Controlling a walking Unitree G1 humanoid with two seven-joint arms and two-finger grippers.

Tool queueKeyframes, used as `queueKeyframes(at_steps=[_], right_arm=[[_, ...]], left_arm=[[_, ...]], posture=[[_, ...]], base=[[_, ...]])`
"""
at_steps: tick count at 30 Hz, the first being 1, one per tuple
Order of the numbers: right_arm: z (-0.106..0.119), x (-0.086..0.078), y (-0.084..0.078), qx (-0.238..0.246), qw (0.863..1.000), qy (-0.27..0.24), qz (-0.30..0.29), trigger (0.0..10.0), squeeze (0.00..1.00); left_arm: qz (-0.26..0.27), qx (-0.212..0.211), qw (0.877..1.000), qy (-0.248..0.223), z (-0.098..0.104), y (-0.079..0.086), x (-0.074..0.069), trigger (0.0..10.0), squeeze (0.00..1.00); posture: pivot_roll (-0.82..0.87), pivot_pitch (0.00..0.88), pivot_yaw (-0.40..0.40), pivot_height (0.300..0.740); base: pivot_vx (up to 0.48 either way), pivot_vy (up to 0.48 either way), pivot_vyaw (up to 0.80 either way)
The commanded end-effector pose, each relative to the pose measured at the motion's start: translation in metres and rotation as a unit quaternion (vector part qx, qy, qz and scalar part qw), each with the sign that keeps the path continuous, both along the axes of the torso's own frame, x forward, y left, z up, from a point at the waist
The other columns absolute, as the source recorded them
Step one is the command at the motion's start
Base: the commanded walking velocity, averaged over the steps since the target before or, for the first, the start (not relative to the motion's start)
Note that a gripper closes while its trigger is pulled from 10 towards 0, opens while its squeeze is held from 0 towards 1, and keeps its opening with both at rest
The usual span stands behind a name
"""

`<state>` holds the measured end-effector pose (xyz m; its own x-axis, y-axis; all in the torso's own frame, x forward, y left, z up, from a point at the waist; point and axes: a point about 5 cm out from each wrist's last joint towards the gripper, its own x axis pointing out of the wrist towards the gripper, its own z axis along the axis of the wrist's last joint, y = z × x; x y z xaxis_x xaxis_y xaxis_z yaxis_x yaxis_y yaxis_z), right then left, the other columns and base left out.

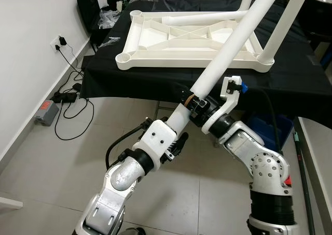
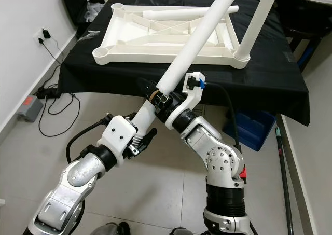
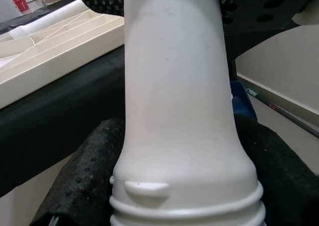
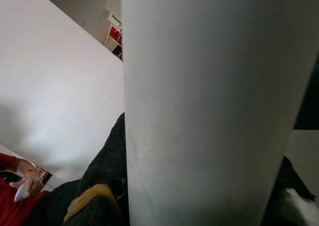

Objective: Building children table

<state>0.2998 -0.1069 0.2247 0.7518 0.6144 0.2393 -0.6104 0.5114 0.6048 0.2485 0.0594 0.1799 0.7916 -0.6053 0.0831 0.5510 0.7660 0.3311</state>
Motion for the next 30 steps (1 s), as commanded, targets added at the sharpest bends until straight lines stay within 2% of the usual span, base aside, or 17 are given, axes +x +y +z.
queueKeyframes(at_steps=[1, 3, 4, 5, 9, 10, 16, 17, 19, 22, 23, 24, 30], right_arm=[[0.002, -0.004, 0.003, 0.008, 1.0, -0.004, 0.011, 0.0, 0.0], [0.002, -0.004, 0.002, 0.007, 1.0, -0.003, 0.011, 0.0, 0.0], [0.003, -0.004, 0.002, 0.012, 1.0, -0.004, 0.011, 0.0, 0.0], [0.004, -0.003, 0.002, 0.013, 1.0, -0.005, 0.01, 0.0, 0.0], [0.006, -0.003, 0.002, 0.007, 1.0, -0.011, 0.007, 0.0, 0.0], [0.006, -0.002, 0.001, 0.006, 1.0, -0.013, 0.006, 0.0, 0.0], [0.009, -0.001, 0.001, 0.005, 1.0, -0.019, 0.002, 0.0, 0.0], [0.01, 0.0, 0.0, 0.0, 1.0, -0.022, -0.004, 0.0, 0.0], [0.01, 0.001, 0.0, -0.003, 1.0, -0.024, -0.008, 0.0, 0.0], [0.015, 0.007, -0.001, -0.079, 0.993, -0.063, -0.055, 0.0, 0.0], [0.015, 0.007, -0.001, -0.079, 0.993, -0.063, -0.055, 0.0, 0.0], [0.017, 0.01, -0.001, -0.104, 0.988, -0.079, -0.077, 0.0, 0.0], [0.018, 0.011, 0.001, -0.124, 0.983, -0.095, -0.091, 0.0, 0.0]], left_arm=[[-0.033, 0.012, 0.999, 0.006, -0.003, -0.007, -0.008, 10.0, 0.0], [-0.031, 0.013, 0.999, 0.018, -0.005, -0.007, -0.007, 10.0, 0.0], [-0.025, 0.003, 0.998, 0.051, -0.008, -0.006, -0.005, 10.0, 0.0], [-0.021, -0.002, 0.998, 0.06, -0.008, -0.006, -0.004, 10.0, 0.0], [-0.005, -0.014, 0.998, 0.058, -0.006, -0.003, -0.001, 10.0, 0.0], [-0.002, -0.023, 0.998, 0.059, -0.005, -0.002, -0.001, 10.0, 1.0], [0.003, -0.007, 0.998, 0.069, -0.007, -0.001, 0.001, 10.0, 1.0], [0.002, -0.008, 0.997, 0.076, -0.007, -0.001, 0.002, 10.0, 0.0], [0.002, -0.009, 0.997, 0.081, -0.008, -0.001, 0.002, 10.0, 0.0], [0.01, -0.012, 0.997, 0.081, -0.005, -0.001, 0.005, 10.0, 0.0], [0.01, -0.012, 0.997, 0.081, -0.005, -0.001, 0.005, 10.0, 0.0], [0.016, -0.01, 0.997, 0.079, -0.003, 0.0, 0.007, 10.0, 0.0], [0.023, -0.007, 0.997, 0.078, -0.002, 0.0, 0.01, 10.0, 0.0]], posture=[[0.08, 0.168, -0.016, 0.74], [0.08, 0.167, -0.017, 0.74], [0.08, 0.173, -0.017, 0.74], [0.08, 0.173, -0.017, 0.74], [0.08, 0.175, -0.016, 0.74], [0.08, 0.176, -0.017, 0.74], [0.08, 0.178, -0.015, 0.74], [0.08, 0.178, -0.017, 0.74], [0.08, 0.178, -0.017, 0.74], [0.09, 0.182, -0.015, 0.74], [0.09, 0.182, -0.015, 0.74], [0.09, 0.182, -0.012, 0.74], [0.09, 0.185, -0.01, 0.74]], base=[[0.0, 0.0, 0.0], [0.0, 0.0, 0.0], [0.0, 0.0, 0.0], [0.0, 0.0, 0.0], [0.0, 0.0, 0.0], [0.0, 0.0, 0.0], [0.0, 0.0, 0.0], [0.0, 0.0, 0.0], [0.0, 0.0, 0.0], [0.0, 0.0, 0.0], [0.0, 0.0, 0.0], [0.0, 0.0, 0.0], [0.0, 0.0, 0.0]])
